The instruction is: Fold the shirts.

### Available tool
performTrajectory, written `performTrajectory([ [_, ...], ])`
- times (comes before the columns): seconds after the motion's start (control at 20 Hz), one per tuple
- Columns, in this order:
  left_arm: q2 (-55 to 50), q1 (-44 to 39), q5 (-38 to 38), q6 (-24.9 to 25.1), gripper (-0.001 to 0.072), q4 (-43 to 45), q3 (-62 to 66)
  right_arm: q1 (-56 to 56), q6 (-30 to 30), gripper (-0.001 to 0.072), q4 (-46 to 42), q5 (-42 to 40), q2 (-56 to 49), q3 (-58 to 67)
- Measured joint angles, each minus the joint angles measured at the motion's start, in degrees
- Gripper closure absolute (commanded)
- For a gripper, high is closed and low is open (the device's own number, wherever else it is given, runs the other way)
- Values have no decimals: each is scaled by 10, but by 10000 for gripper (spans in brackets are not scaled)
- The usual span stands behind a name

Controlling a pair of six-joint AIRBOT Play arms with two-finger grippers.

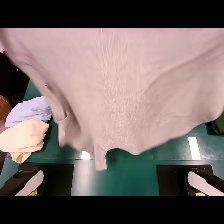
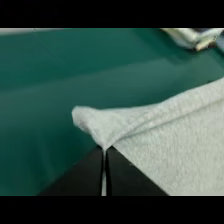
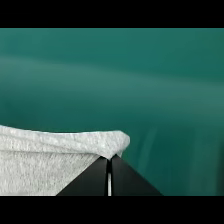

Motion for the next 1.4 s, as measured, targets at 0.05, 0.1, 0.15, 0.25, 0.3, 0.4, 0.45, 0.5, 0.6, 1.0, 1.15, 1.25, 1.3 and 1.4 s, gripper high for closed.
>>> performTrajectory([
  [0.05, -23, 0, -2, 3, 687, 3, -35, 1, 3, 702, -1, 12, -32, -26],
  [0.1, -47, 0, -2, 8, 687, 7, -67, 4, 4, 702, -2, 18, -60, -51],
  [0.15, -76, 0, 4, 13, 687, 12, -99, 9, 3, 701, -1, 18, -90, -77],
  [0.25, -142, -6, 31, 26, 687, 14, -145, 23, -10, 702, -6, -1, -155, -125],
  [0.3, -177, -10, 48, 34, 686, 17, -159, 31, -16, 702, -6, -20, -183, -140],
  [0.4, -248, -24, 96, 54, 686, 17, -174, 43, -26, 701, -9, -65, -241, -153],
  [0.45, -283, -30, 126, 62, 686, 15, -177, 47, -29, 701, -9, -84, -265, -149],
  [0.5, -312, -34, 152, 68, 684, 14, -177, 52, -31, 700, -7, -101, -290, -139],
  [0.6, -356, -40, 195, 73, 329, 10, -173, 56, -34, 414, -7, -115, -331, -110],
  [1.0, -396, -15, 135, 65, 249, 9, -130, 33, -42, 213, -5, -41, -370, -29],
  [1.15, -363, 0, 78, 56, 249, 32, -167, 8, -48, 272, -5, -10, -317, -92],
  [1.25, -326, 2, 60, 54, 249, 42, -226, -5, -51, 281, -2, -6, -268, -157],
  [1.3, -306, 4, 61, 52, 249, 44, -262, -12, -54, 281, -2, -7, -245, -191],
  [1.4, -265, 6, 71, 50, 249, 52, -338, -25, -58, 281, -5, -21, -196, -259],
])
